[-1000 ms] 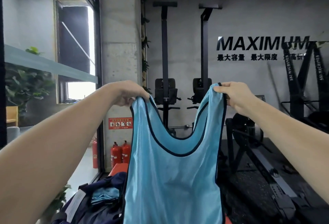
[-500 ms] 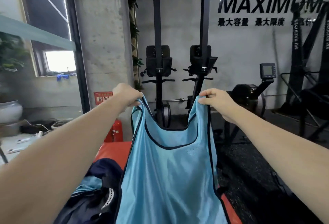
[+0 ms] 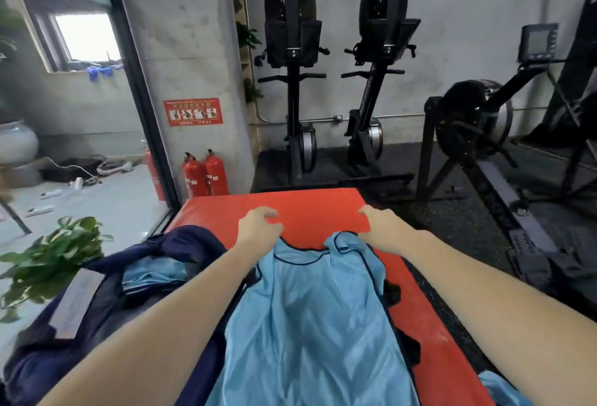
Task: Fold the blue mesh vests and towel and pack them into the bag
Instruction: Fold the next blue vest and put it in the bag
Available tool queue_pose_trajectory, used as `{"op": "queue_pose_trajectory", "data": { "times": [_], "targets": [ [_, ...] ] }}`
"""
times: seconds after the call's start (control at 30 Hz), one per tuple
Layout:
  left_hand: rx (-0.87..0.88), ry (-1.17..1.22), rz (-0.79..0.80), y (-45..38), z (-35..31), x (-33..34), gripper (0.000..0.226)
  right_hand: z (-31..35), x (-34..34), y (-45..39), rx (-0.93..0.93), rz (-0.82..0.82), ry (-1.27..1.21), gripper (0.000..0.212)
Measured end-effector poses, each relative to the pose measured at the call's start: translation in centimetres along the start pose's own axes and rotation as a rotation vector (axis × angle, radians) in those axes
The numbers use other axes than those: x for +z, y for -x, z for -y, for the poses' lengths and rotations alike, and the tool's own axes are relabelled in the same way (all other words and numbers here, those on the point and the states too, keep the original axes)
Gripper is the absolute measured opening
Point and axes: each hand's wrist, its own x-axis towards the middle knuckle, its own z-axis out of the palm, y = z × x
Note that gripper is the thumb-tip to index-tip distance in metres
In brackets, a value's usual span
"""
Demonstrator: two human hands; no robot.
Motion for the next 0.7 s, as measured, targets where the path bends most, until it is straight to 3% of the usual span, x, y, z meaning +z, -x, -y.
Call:
{"op": "queue_pose_trajectory", "data": {
  "times": [0.27, 0.47, 0.7],
  "targets": [
    [-0.058, 0.175, 0.200, 15.1, 5.9, 3.6, 0.029, -1.5, 7.9, 12.1, -0.053, 0.181, -0.129, 0.038],
    [0.051, 0.220, 0.236, 23.4, 8.3, 4.8, 0.027, -0.4, 12.2, 20.8, -0.163, 0.159, -0.292, 0.020],
    [0.212, 0.061, 0.438, 27.4, 9.6, 5.7, 0.017, 0.8, 13.7, 25.5, -0.271, 0.258, -0.372, 0.007]
  ]
}}
